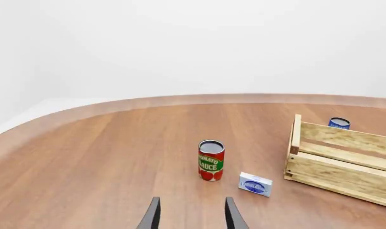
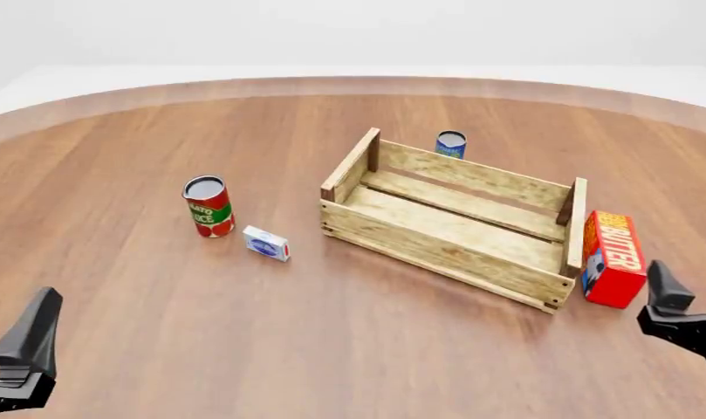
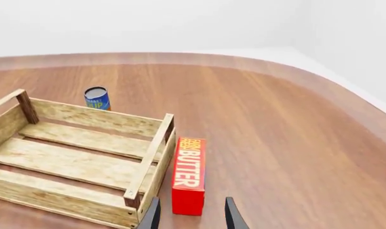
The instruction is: Pick up the butter and put it in the tray.
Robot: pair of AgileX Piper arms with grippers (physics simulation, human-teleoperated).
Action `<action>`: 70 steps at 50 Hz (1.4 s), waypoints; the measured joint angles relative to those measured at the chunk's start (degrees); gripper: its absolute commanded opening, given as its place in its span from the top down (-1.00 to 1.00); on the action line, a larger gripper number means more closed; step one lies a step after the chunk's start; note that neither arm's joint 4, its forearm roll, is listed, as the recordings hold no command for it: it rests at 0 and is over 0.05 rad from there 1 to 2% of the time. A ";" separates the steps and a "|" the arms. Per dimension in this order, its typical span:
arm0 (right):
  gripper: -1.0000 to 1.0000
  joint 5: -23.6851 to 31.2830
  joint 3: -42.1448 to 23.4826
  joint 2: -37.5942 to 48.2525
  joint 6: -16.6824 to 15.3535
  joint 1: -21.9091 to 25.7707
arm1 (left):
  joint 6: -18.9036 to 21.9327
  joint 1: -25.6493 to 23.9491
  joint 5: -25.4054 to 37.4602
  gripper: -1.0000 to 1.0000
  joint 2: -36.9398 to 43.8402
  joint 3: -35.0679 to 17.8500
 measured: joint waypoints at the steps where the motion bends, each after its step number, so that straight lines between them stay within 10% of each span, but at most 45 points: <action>1: -1.00 -0.66 0.00 0.72 -0.05 0.04 | 0.00 0.00 0.00 -1.00 0.00 0.00; 70: -1.00 -27.67 -1.78 34.84 -1.60 -0.16 | 0.00 0.00 0.00 -1.00 0.00 0.00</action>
